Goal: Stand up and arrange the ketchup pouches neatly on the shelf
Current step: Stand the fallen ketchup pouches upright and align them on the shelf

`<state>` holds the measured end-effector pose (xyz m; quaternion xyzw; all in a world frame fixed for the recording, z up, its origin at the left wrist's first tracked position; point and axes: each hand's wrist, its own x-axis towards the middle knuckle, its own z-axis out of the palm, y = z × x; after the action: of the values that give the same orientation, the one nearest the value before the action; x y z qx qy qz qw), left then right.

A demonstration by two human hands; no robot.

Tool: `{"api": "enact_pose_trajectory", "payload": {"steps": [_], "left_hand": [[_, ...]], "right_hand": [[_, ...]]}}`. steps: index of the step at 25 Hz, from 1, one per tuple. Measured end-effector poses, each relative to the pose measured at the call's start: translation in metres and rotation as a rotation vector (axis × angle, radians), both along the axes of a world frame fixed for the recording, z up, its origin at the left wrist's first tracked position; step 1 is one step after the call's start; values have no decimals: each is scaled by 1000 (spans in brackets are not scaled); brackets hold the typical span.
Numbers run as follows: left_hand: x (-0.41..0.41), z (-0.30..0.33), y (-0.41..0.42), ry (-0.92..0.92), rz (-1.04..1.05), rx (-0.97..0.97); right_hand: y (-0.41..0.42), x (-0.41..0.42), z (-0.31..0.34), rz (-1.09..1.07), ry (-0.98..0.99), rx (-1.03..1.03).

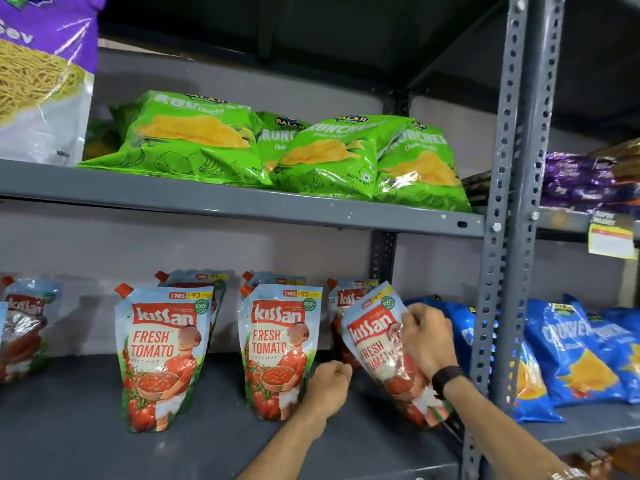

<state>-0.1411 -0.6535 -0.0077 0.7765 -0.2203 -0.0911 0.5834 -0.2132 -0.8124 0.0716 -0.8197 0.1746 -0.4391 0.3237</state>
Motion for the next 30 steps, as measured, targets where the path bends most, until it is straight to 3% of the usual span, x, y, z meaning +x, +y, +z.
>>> {"api": "enact_pose_trajectory", "payload": {"steps": [5, 8, 13, 21, 30], "left_hand": [[-5, 28, -27, 218, -24, -447], [0, 44, -28, 197, 68, -514], [4, 65, -36, 51, 242, -482], [29, 39, -36, -87, 401, -335], [39, 11, -49, -137, 461, -237]], "right_hand": [[-8, -14, 13, 217, -224, 419], [-12, -12, 15, 223, -310, 514], [-13, 20, 11, 141, -417, 706], [-21, 63, -16, 116, -370, 820], [-34, 79, -44, 117, -324, 807]]}}
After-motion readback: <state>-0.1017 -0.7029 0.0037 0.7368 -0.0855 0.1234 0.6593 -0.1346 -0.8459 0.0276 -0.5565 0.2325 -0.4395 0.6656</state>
